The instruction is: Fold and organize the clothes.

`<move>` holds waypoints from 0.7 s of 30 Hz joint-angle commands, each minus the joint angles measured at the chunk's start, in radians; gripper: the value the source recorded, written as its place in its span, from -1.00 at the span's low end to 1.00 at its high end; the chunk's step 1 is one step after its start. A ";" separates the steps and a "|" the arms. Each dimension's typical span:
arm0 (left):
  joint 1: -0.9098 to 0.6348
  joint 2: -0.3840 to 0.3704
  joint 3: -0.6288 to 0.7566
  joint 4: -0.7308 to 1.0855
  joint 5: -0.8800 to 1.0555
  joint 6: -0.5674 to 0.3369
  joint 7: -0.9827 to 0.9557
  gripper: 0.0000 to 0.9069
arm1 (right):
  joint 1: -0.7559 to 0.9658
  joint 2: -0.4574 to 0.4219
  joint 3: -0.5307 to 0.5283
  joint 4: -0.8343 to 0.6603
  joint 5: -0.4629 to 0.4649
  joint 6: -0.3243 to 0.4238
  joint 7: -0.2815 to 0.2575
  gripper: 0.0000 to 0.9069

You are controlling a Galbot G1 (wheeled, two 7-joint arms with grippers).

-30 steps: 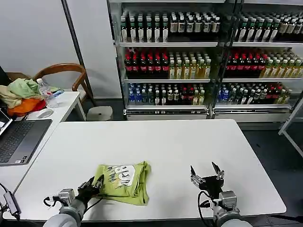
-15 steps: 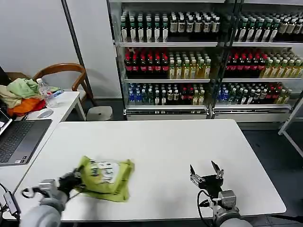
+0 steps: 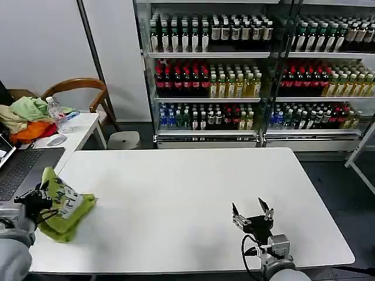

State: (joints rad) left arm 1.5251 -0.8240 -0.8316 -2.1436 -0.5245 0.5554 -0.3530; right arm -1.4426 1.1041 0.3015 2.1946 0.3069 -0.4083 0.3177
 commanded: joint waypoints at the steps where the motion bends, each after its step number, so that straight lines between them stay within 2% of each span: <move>1: 0.040 -0.272 0.653 -0.097 0.944 -0.061 -0.046 -0.82 | -0.016 0.002 0.005 0.009 -0.009 -0.003 0.000 1.00; 3: 0.023 -0.328 0.733 -0.078 0.996 -0.115 -0.034 -0.82 | -0.027 0.000 0.016 0.015 -0.013 -0.004 0.001 1.00; 5: 0.009 -0.348 0.755 -0.101 0.971 -0.116 -0.015 -0.82 | -0.037 0.000 0.024 0.021 -0.015 -0.005 0.001 1.00; 10: -0.033 -0.324 0.697 -0.151 0.890 -0.114 0.002 -0.82 | -0.058 0.007 0.035 0.027 -0.026 -0.005 -0.001 1.00; 13: -0.034 -0.323 0.708 -0.163 0.838 -0.114 0.005 -0.82 | -0.055 0.016 0.028 0.024 -0.034 -0.005 -0.002 1.00; 17: -0.082 -0.392 0.787 -0.066 0.772 -0.114 -0.008 -0.82 | -0.032 0.017 0.022 0.025 -0.037 -0.018 0.000 1.00; 21: -0.184 -0.444 0.805 0.028 0.686 -0.108 -0.019 -0.82 | -0.023 0.006 0.034 0.033 -0.037 -0.026 0.000 1.00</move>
State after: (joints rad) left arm 1.4716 -1.1366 -0.1972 -2.2323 0.1874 0.4626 -0.3630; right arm -1.4704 1.1132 0.3267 2.2197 0.2742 -0.4270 0.3165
